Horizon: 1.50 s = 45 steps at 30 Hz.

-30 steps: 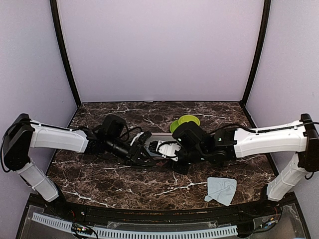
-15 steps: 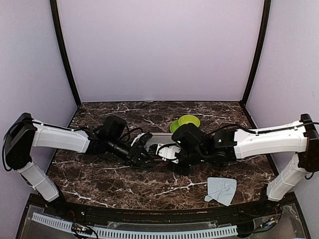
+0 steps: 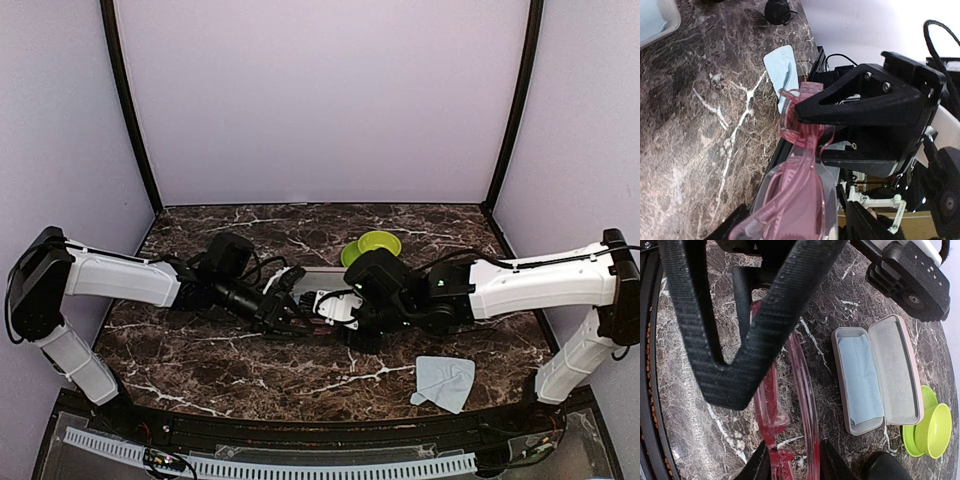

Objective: Organize the sunglasses
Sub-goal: Pass from the left arm to the right

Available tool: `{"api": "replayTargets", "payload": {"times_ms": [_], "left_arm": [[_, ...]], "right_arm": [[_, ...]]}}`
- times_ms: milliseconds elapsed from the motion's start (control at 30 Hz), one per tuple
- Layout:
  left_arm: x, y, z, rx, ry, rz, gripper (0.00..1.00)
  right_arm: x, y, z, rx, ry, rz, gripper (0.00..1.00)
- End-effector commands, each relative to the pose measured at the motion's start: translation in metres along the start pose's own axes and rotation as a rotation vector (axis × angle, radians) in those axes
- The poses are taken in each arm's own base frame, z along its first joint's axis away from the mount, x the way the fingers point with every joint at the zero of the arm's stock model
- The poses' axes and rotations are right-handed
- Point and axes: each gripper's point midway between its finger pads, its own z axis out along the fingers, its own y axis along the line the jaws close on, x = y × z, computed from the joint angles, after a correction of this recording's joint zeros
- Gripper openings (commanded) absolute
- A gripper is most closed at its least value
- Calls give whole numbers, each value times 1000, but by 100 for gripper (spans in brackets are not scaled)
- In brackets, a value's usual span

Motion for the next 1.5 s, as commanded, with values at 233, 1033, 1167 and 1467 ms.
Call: {"api": "replayTargets", "payload": {"times_ms": [233,1033,1167,1467], "left_arm": [[-2,0,-5,-31,-22,44,86],[-25,47,-58,-470,-227,117,87],[-31,49,-74,-556,-279,147,87],[-35,43,-102,-658,-373,191,88]], "right_arm": [[-1,6,0,-22,-6,35,31],[-4,-9,-13,-153,-134,186,27],[-9,-27,-9,-188,-145,219,27],[-8,-72,22,-325,-154,271,24]]}}
